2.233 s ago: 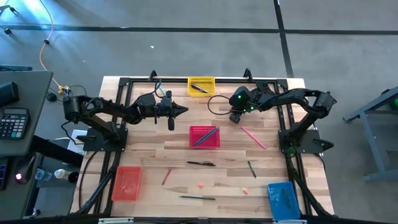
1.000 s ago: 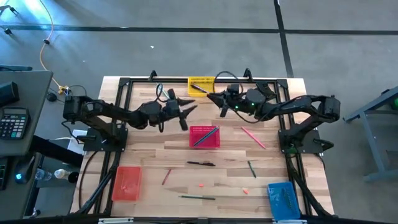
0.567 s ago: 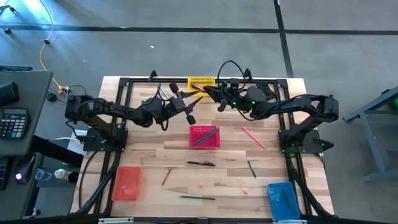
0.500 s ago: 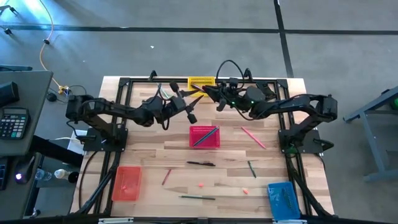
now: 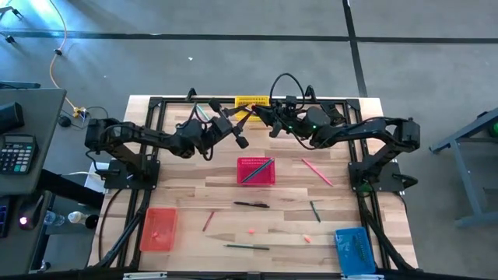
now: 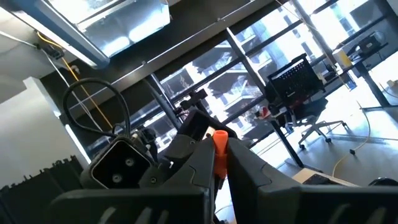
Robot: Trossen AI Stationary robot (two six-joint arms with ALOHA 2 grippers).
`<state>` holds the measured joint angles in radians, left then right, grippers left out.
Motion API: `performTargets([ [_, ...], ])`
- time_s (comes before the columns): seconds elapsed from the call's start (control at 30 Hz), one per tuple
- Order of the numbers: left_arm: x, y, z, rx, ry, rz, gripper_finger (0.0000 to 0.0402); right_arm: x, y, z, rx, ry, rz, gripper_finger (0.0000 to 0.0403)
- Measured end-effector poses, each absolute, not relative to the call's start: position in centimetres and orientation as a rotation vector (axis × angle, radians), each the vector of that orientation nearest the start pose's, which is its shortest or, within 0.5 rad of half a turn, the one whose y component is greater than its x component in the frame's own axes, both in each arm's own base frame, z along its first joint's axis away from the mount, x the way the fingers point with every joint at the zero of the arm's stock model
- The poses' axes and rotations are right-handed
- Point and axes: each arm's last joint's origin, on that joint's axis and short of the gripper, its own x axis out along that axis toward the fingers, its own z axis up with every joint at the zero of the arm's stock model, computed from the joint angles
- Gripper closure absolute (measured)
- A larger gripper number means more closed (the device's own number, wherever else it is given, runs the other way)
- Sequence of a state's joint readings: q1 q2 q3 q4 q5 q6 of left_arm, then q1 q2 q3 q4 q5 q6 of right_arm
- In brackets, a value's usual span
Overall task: Sort crayons/erasers/pens/pencils in bins
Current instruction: Put the orange eraser into the orange bin
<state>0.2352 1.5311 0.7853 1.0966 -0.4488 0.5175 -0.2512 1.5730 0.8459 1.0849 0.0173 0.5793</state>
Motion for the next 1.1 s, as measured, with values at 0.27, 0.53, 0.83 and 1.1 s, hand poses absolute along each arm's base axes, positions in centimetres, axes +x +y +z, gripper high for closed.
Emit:
performTargets([
  [0.27,30.7,8.6,27.8,0.454,-0.177,0.747,0.03,32.3,-8.2,28.4,0.534,-0.432,-0.145,0.0389],
  [0.53,30.9,8.9,27.2,0.451,-0.162,0.744,0.03,32.4,-7.8,28.6,0.541,-0.447,-0.125,0.0389],
  [0.83,31.1,8.9,27.1,0.449,-0.174,0.746,0.0341,32.4,-7.5,28.5,0.529,-0.443,-0.132,0.0389],
  [1.1,31.3,7.8,27.1,0.465,-0.164,0.739,0.0359,32.4,-7.6,28.5,0.509,-0.444,-0.144,0.0389],
])
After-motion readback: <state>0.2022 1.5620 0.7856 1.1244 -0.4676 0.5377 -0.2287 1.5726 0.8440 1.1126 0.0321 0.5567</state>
